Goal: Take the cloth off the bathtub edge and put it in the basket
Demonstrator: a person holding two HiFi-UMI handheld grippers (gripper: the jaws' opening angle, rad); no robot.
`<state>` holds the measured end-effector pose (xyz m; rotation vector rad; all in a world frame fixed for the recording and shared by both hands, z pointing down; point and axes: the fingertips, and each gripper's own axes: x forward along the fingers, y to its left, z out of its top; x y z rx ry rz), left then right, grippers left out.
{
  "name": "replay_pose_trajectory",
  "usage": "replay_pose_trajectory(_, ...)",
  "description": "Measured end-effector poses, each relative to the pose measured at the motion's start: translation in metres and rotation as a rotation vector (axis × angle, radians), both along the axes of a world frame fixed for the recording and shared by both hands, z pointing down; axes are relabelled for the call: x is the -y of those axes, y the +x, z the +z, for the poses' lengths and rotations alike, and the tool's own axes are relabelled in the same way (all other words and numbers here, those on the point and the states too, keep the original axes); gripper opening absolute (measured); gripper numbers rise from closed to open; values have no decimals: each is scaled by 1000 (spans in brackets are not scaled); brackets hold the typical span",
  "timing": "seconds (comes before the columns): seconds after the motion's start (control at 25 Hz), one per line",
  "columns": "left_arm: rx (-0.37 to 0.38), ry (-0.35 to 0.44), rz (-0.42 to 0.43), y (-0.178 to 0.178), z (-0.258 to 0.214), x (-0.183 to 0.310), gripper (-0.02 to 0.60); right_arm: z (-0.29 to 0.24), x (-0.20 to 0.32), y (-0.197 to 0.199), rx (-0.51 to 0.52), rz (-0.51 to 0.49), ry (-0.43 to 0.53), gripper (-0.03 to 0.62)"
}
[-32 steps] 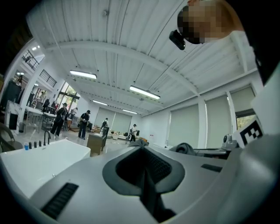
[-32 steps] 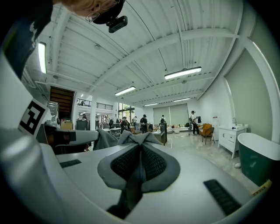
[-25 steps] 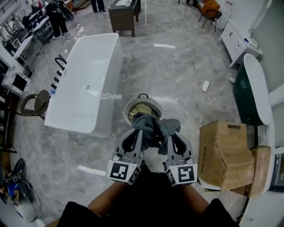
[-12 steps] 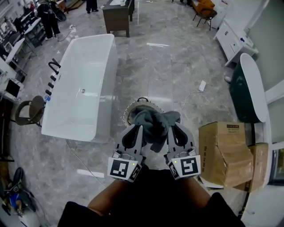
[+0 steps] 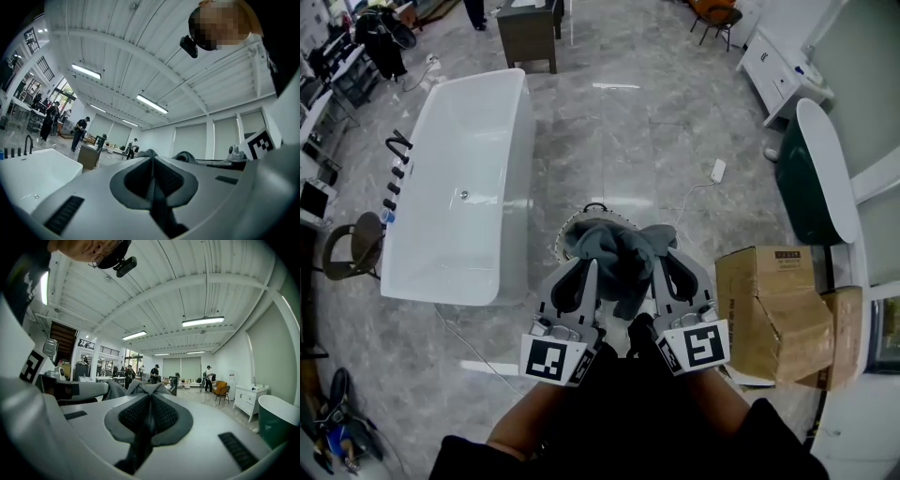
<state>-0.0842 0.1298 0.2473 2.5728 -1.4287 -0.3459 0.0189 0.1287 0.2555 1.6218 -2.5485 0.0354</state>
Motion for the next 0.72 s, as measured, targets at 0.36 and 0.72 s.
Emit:
replay_pose_trajectory(0.36, 31, 18, -59, -5, -4, 27, 28, -1, 25, -5, 13, -81, 4, 38)
replay_pose_trajectory(0.72, 81, 34, -84, 11, -17, 63, 28, -15, 64, -2, 40, -145, 18, 37)
